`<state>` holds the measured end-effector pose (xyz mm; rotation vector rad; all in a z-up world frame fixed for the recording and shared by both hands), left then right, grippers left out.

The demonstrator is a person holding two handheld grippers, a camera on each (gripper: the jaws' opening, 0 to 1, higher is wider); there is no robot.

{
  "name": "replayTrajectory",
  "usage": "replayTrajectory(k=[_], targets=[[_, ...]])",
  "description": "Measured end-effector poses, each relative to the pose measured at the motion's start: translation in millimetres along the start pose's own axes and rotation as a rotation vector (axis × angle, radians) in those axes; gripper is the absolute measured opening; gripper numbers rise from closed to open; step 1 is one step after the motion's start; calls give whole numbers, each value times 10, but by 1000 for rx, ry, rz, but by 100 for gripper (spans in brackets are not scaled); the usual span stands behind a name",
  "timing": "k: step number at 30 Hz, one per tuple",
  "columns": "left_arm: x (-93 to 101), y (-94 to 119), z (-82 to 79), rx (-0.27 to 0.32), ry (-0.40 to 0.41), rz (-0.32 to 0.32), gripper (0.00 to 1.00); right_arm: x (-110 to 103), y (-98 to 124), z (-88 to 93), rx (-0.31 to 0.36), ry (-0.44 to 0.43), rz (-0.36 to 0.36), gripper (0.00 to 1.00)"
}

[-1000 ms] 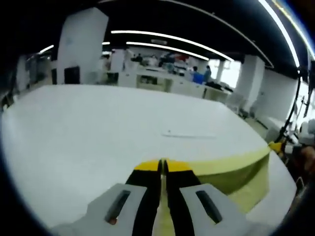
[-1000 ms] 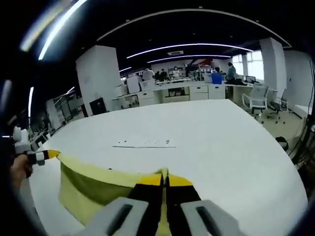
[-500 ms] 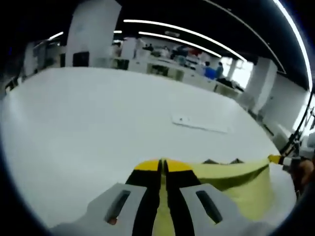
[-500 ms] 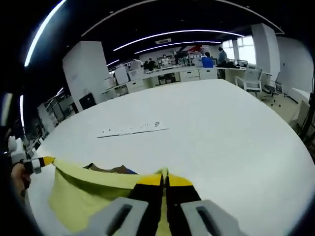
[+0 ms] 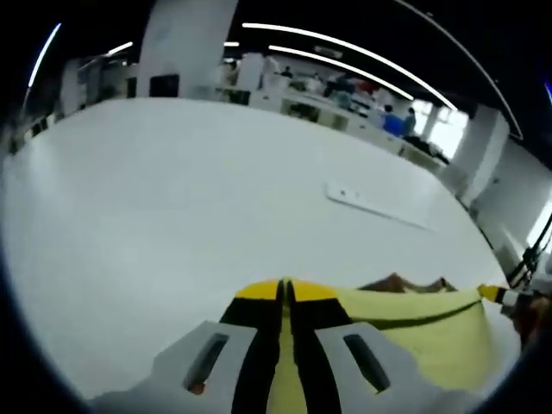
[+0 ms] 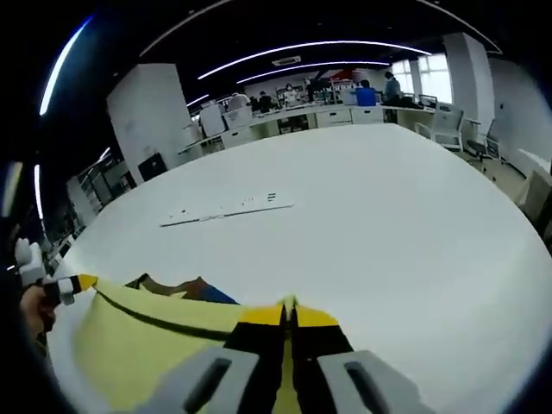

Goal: Fold the garment on the visible template until the final outline fits inside the template.

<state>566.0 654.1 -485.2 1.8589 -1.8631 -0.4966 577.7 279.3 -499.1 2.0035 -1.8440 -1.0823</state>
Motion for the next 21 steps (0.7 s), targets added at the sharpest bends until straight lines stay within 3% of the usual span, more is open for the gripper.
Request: replayTrajectory(k=[4,7,10,12,16,18,21], targets=[[6,-52,39,-6,-16,7,0,49,-52,33,-21,-2,4,0],[32,-67,24,27,-89,54,1,65,-50,54,-35,-18,-1,0],[39,-30,-25,74,-146,101,2,31,8,25,-31,3,-28,8],[35,7,-32,86,-157,129,12,-19,51,2,-28,36,-66,15],[71,69,10,94,-330,240,29,-70,134,9,-43,174,-124,20],[75,97,50,98,-392,270,32,-71,170,28,-51,252,-133,22],[93,138,142,93,-502,326,34,-18,235,81,-63,440,-101,23]])
Point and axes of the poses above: the point that each gripper's makers call its tool centre point, and the gripper's own axes: y roughly backward along the fingers, x roughly to its right, z roughly out of its underside, the point moved 3 cm from there along y, roughly backward along the fingers, and after that the axes turned 12 degrees about -y, right-handed, at the moved point
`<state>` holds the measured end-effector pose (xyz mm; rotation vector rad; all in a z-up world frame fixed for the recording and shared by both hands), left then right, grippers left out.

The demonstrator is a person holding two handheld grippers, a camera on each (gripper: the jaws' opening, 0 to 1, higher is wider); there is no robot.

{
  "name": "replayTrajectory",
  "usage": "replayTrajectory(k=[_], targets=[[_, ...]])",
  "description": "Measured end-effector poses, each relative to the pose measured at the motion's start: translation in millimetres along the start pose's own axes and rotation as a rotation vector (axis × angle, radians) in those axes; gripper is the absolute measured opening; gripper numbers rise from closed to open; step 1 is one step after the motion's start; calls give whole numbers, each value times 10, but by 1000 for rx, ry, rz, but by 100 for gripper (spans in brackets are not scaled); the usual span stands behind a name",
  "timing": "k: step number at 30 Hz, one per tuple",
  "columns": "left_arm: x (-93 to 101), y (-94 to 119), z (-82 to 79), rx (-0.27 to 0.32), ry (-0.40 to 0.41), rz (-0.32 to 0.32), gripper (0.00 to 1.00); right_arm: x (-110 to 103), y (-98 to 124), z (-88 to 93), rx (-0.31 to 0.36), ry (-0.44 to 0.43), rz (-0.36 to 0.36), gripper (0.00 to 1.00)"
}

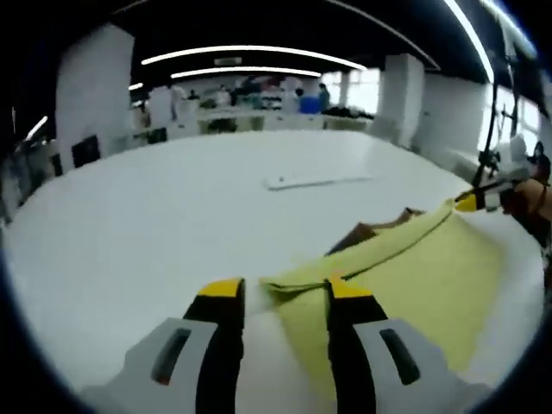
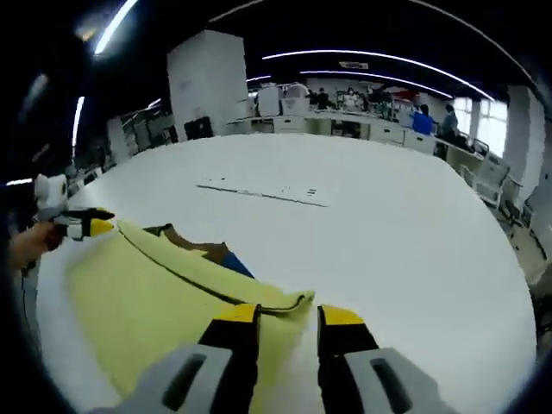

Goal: Fold the garment on the visible template until the final outline fits inside the template.

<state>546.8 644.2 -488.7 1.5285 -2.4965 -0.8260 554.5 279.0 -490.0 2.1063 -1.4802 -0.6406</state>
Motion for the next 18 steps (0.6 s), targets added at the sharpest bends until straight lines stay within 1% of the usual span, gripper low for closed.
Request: replayTrajectory(k=[1,2,3,4,5,7,8,9,10,11,12,14,15,16,17,18], targets=[[17,1,23,-9,-10,12,34,18,-3,27,-11,32,3,23],[35,-8,44,-20,-36,34,34,50,-7,50,-15,55,12,23],[42,-16,57,-27,-56,41,33,68,-13,66,-20,66,15,23],[25,-33,77,-41,-91,36,33,77,-26,70,-17,64,13,23],[17,-51,93,-51,-101,31,33,92,-36,65,-13,67,15,23],[5,-99,113,-57,-95,29,31,113,-70,51,-6,91,17,23],[-6,-135,142,-72,-84,28,29,134,-111,49,-8,104,25,23],[-1,-160,168,-88,-74,31,28,154,-140,48,-9,98,26,23],[8,-201,102,-44,-29,30,27,164,-162,47,-7,85,25,23],[-1,-226,123,-68,-52,27,27,154,-194,50,-2,48,19,23],[-23,-254,82,-52,-66,7,27,155,-222,53,1,11,18,23],[-53,-323,42,-50,-69,-19,27,178,-286,11,33,-57,23,23],[-71,-355,22,-48,-52,-32,27,187,-314,-5,44,-104,30,23],[-94,-395,9,-47,-15,-55,25,192,-325,-12,50,-120,32,22],[-114,-424,17,-55,19,-76,24,202,-352,-26,62,-168,41,23],[-130,-442,20,-59,37,-88,23,204,-369,-33,69,-190,43,23]])
Point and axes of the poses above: the point that each gripper's makers call its tool centre point, and the gripper's own axes: y roughly backward along the fingers, x roughly to its right, z roughly out of its underside, the point moved 3 cm from there along y, roughly backward along the fingers, and after that the axes turned 12 degrees about -y, right-handed, at the moved point
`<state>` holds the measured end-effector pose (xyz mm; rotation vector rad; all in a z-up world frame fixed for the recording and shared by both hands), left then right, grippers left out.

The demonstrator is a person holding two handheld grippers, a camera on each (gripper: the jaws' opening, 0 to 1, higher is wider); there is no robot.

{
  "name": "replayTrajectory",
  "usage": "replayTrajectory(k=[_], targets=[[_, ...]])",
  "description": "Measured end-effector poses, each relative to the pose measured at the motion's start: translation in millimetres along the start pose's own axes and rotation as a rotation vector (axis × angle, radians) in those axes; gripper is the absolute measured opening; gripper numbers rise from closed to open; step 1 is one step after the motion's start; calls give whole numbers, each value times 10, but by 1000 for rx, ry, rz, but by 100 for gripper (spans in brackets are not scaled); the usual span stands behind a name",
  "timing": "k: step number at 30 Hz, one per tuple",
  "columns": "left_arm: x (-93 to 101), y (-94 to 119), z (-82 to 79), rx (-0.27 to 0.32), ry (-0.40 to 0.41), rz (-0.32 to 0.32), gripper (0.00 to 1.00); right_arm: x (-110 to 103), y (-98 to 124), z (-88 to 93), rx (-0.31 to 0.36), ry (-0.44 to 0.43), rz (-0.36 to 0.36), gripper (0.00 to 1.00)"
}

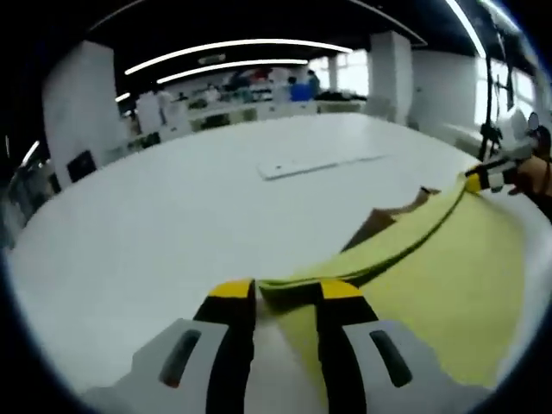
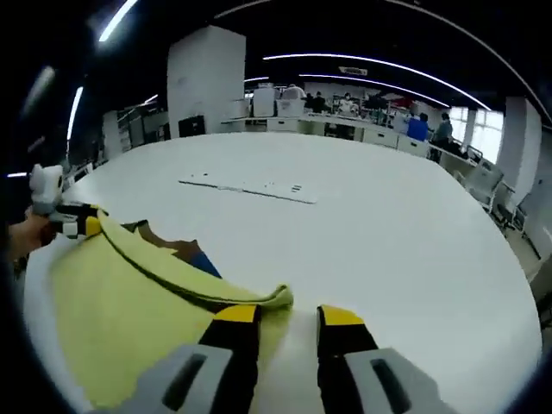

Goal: Fold the garment on the visible template until the final outline fits inside the template.

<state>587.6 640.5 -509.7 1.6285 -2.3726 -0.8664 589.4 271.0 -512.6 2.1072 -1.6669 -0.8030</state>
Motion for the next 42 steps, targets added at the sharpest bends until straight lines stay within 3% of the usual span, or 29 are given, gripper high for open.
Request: replayTrajectory(k=[2,5,12,20,27,35,38,42], targets=[[-32,-38,-28,12,56,-27,24,13,-34,4,3,-63,16,22],[-50,-48,-49,19,55,-38,23,32,-44,-30,25,-102,38,21],[-103,88,-74,37,116,-34,28,11,13,-33,7,-119,25,25],[-98,366,-159,77,128,8,49,-163,186,-68,-22,-145,-60,47],[24,646,-56,44,28,100,62,-385,471,140,-129,-90,-141,66],[180,981,1,90,19,204,62,-528,794,320,-163,-92,-199,67],[268,1105,131,57,-36,232,59,-547,915,408,-178,-81,-210,67],[358,1218,266,45,-15,264,54,-530,1005,508,-192,-75,-225,58]])
Point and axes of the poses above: the point that each gripper's makers call its tool centre point, and the gripper's own axes: y roughly backward along the fingers, x roughly to its right, z roughly out of its underside, the point moved 3 cm from there along y, roughly backward along the fingers, and after that the axes turned 12 degrees about -y, right-handed, at the moved point
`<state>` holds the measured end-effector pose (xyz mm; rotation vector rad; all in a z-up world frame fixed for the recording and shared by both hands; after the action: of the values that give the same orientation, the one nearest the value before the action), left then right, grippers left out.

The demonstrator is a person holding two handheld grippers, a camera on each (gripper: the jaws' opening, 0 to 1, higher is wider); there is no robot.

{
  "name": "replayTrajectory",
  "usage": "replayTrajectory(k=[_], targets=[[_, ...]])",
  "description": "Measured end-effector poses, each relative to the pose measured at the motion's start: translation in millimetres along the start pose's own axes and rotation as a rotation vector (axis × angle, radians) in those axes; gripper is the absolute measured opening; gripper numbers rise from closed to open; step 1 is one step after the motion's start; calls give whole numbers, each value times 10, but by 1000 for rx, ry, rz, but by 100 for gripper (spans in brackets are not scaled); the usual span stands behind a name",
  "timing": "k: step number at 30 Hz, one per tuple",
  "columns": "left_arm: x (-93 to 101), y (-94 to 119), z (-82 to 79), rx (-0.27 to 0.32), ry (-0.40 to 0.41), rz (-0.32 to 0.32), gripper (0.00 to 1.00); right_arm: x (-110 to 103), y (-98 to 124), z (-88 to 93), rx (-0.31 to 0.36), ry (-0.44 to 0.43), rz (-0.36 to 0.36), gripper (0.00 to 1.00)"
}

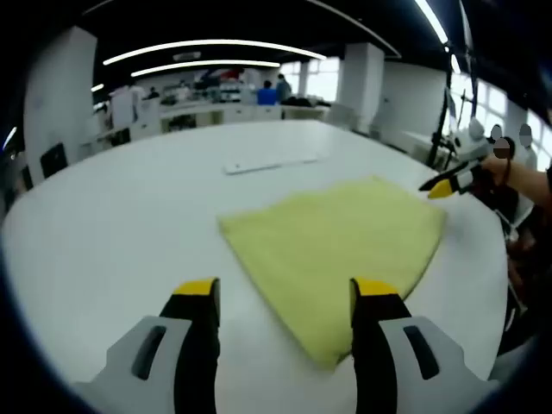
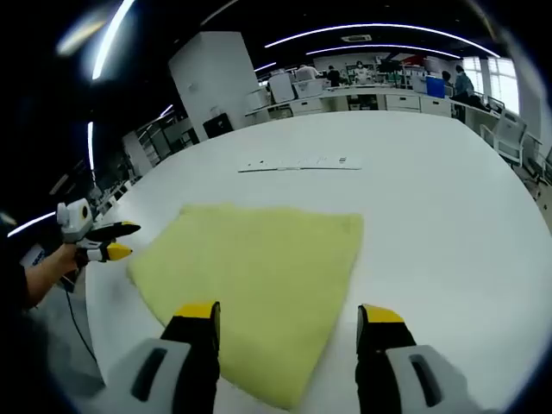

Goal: Fold the garment on the visible template until the final outline fits inside the template.

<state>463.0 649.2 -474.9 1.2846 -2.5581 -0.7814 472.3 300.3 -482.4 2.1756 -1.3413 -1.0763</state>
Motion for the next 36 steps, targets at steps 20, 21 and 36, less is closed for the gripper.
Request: replayTrajectory(k=[20,21,36], targets=[[249,264,389,-101,-44,63,29,-11,270,459,-69,-32,-24,38],[254,257,400,-105,-34,64,27,-13,276,468,-70,-31,-24,37],[319,211,462,-137,-86,89,1,140,311,530,-51,-47,26,4]])
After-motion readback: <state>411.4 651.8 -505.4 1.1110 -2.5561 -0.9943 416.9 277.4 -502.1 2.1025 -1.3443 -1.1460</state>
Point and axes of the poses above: the point that each gripper's makers call its tool centre point, and the gripper's own axes: y roughly backward along the fingers, x roughly to its right, z roughly out of its underside, the point moved 3 cm from there along y, roughly backward along the fingers, and after that the axes turned 12 degrees about -y, right-handed, at the moved point
